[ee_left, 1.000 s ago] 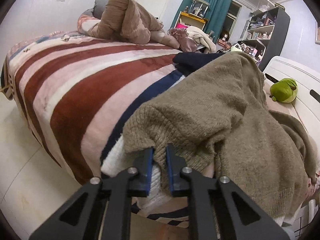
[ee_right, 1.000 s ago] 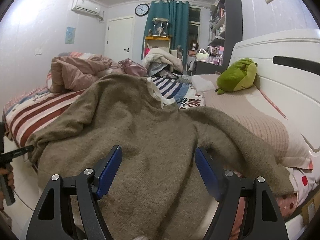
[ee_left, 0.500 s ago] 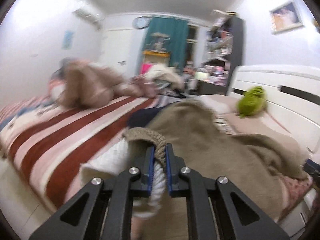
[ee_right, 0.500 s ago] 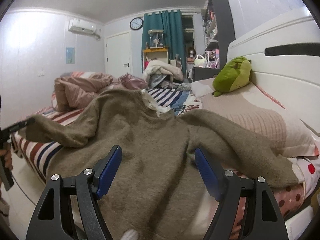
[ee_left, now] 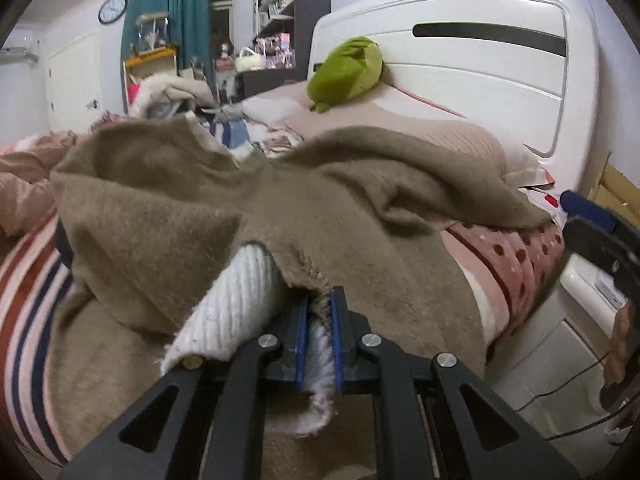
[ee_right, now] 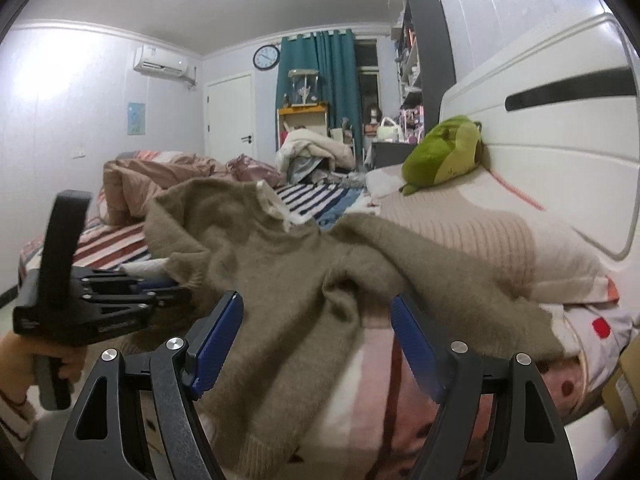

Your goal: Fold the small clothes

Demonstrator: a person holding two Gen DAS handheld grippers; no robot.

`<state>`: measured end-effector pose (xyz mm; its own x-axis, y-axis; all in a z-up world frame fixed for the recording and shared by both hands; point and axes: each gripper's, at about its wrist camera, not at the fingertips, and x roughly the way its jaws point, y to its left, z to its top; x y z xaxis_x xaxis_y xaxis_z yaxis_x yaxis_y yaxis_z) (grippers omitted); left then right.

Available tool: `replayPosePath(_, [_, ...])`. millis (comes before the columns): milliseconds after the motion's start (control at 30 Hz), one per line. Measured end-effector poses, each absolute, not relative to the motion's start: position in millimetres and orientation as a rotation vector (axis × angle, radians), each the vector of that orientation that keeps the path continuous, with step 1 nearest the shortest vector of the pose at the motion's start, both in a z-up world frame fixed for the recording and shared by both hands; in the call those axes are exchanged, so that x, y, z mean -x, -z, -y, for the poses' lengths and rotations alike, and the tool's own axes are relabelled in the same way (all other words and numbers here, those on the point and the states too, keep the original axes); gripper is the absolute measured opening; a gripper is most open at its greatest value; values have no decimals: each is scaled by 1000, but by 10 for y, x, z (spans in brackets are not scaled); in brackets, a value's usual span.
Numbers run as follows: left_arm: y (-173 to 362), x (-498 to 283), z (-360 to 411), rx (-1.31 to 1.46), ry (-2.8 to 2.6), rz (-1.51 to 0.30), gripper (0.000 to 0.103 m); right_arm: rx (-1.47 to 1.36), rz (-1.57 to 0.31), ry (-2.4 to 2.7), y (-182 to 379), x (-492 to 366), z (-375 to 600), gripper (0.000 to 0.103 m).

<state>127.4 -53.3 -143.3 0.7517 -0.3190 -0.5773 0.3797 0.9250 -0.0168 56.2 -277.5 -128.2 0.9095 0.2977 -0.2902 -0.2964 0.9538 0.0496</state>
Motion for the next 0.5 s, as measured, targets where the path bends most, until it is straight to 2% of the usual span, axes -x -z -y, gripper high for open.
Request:
replayPosePath(67, [1410,-1261,496,-97,392,-614,9,-6,-318,-320,1310,-578,2762,86])
replayPosePath(233, [1263,-1074,354,-31,436,-587,10,-28,-341,-360,1281,-605,2653,97])
replayPosePath(267, [1220,-995,268,-13,442,-568,14,-34,-332,-358,1250,-607,2609,98])
replayPosePath(333, [1146,-848,118,16,455,-528,36,-31,-314,-374,1214,-591,2542,99])
replayPosePath(367, [1107,-772,3,37,438,-504,58,-18,-305,-406,1176,-579,2471,103])
replayPosePath(400, [1074,-693,-112,52,402,-478,75,-3,-299,-427,1152,-570,2409,103])
replayPosePath(500, [978,-478,-516,72,295,-442,80,79,-310,-471,1058,-552,2130,103])
